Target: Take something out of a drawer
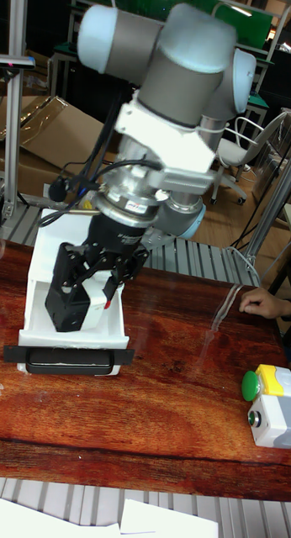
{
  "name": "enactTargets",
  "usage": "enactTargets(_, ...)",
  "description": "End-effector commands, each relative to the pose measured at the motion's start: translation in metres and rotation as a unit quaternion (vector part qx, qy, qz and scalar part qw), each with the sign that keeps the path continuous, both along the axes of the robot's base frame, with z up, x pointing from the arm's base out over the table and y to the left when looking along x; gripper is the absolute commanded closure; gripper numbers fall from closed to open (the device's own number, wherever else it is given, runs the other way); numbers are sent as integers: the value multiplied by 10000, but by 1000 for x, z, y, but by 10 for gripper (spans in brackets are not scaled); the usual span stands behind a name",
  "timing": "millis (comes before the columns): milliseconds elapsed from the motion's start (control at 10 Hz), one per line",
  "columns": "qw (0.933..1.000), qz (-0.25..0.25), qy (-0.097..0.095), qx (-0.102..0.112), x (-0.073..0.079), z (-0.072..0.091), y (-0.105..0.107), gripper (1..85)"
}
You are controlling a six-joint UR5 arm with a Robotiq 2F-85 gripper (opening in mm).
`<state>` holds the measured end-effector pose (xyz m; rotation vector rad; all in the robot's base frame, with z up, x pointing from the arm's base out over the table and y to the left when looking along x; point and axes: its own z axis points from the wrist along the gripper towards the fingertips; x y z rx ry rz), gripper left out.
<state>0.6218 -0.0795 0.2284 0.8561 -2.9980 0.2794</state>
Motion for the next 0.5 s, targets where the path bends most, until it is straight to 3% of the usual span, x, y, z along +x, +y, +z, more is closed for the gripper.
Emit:
enactTargets(0,9999,-122,78,-29,-5,16,17,847)
enactTargets(200,9996,-245,149,-20,-11,23,27,847)
enactTargets(400,9983,-494,313,-23,-27,34,42,847)
